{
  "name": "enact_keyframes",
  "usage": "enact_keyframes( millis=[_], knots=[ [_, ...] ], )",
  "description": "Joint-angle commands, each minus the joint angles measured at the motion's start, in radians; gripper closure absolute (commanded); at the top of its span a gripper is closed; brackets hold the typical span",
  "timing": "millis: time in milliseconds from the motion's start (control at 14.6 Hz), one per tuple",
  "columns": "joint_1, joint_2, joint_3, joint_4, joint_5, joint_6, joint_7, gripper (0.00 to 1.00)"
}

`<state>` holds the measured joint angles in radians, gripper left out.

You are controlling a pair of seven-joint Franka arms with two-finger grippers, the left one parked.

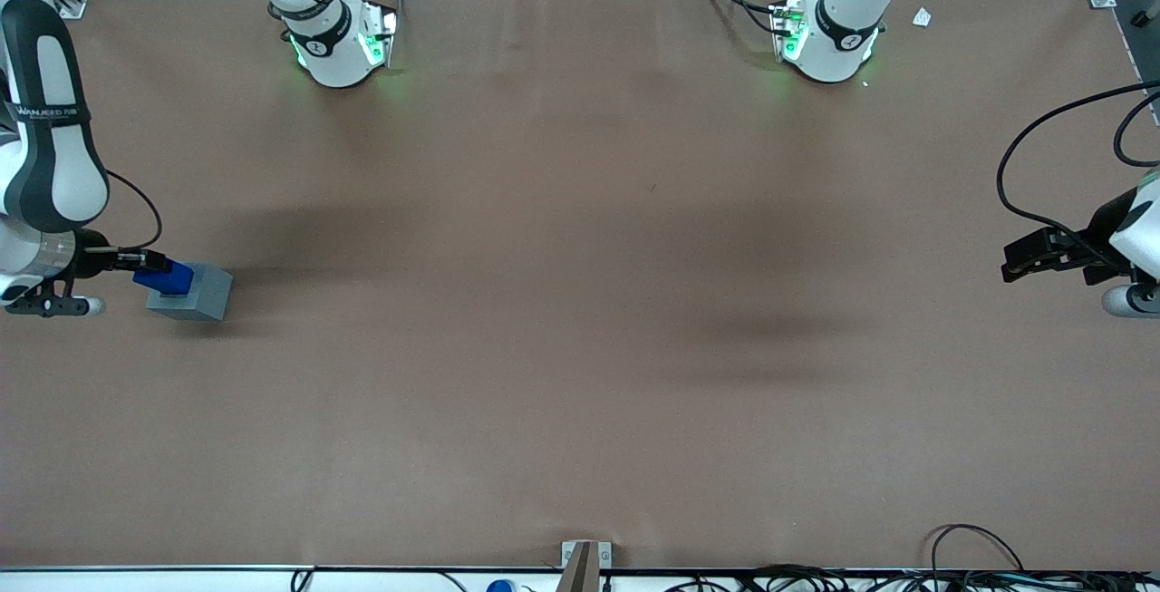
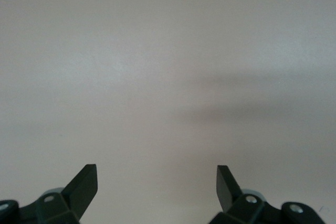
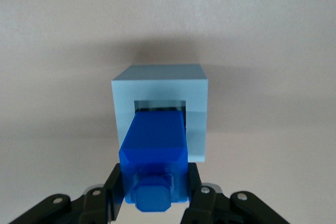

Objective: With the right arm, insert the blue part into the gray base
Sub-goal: 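Lower the blue block into the gray base's square opening, then open the right gripper to release the blue block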

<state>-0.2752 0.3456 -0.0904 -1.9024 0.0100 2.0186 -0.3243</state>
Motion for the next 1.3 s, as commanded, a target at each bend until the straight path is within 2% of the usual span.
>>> enact_keyframes(
  millis=[0, 1235],
  knots=[
    [-0.016, 0.021, 0.014, 0.015, -0.008, -0.047, -0.01, 0.83],
    [-0.021, 0.085, 0.014, 0.101, -0.01, -0.032, -0.012, 0.83]
  ],
)
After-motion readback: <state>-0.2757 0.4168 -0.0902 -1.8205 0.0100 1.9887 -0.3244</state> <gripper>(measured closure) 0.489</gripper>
